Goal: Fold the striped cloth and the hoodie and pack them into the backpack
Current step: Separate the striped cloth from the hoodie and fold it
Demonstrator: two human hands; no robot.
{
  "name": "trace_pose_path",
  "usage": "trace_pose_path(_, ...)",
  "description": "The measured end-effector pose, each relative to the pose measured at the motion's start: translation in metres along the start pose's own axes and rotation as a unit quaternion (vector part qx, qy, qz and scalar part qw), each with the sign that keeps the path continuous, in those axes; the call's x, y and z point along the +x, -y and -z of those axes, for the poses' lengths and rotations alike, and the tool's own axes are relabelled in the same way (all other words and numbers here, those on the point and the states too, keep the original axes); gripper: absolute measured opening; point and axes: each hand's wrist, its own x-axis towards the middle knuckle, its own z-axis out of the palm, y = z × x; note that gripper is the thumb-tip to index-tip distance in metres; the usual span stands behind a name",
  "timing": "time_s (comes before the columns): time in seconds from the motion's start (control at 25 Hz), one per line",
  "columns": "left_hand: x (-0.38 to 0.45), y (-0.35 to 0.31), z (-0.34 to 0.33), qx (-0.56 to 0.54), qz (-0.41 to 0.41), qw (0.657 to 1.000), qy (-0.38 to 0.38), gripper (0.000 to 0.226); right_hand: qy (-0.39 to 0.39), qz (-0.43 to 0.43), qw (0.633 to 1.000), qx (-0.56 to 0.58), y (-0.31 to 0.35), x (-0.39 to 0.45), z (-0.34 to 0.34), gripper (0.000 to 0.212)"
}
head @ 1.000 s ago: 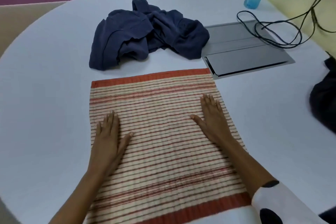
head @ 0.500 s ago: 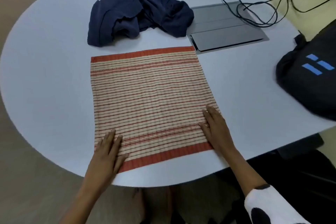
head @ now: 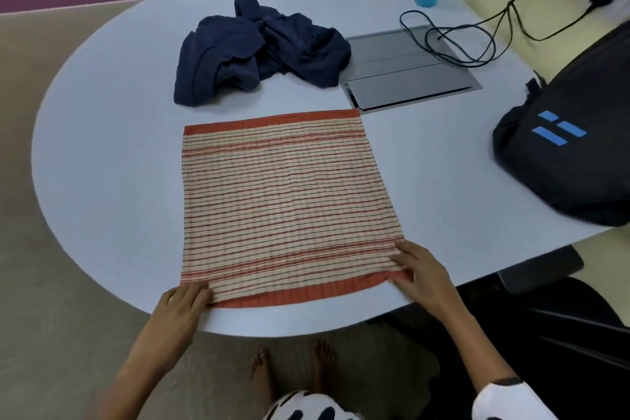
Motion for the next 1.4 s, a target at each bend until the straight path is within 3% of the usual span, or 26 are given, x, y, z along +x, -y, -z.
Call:
trace_pose_path(0.16,0.016,-0.007,0.016,-0.002,0.065,0.997,-0.050,0.053,-0.051,0.038,0.997,-0.043,0.001,0.014,-0.007,0.031)
trace_pose_path(0.28,0.042,-0.002,0.040,-0.075,0.140,0.983,-0.094,0.034,-0.075,-0.033,0.991,0.102,0.012,0.031,0.011,0.017)
trace_pose_path(0.36,0.062,0.006,0.055,-0.124,0.189,0.967,-0.121,0.029,-0.076,-0.104,0.949,0.288,0.018,0.049,0.027,0.013)
trace_pose_path(0.48,0.091,0.017,0.077,-0.232,0.244,0.925,-0.178,0.024,-0.104,-0.129,0.861,0.481,0.025,0.080,0.051,0.016)
trace_pose_path(0.56,0.107,0.028,0.087,-0.295,0.284,0.886,-0.217,0.019,-0.119,-0.123,0.806,0.566,0.029,0.102,0.063,0.025)
trace_pose_path(0.64,0.126,0.041,0.092,-0.325,0.303,0.861,-0.249,0.018,-0.114,-0.118,0.782,0.601,0.032,0.129,0.072,0.044)
trace_pose_path(0.8,0.178,0.078,0.095,-0.381,0.329,0.823,-0.261,0.027,-0.143,-0.147,0.782,0.589,0.037,0.191,0.077,0.073)
trace_pose_path(1.0,0.244,0.109,0.098,-0.572,0.354,0.694,-0.256,0.030,-0.176,-0.198,0.778,0.570,0.039,0.254,0.082,0.058)
trace_pose_path(1.24,0.310,0.151,0.072,-0.529,0.392,0.713,-0.242,0.018,-0.201,-0.236,0.797,0.518,0.047,0.323,0.064,0.034)
trace_pose_path(1.4,0.326,0.165,0.057,-0.485,0.409,0.735,-0.240,0.018,-0.218,-0.261,0.835,0.433,0.052,0.354,0.050,0.023)
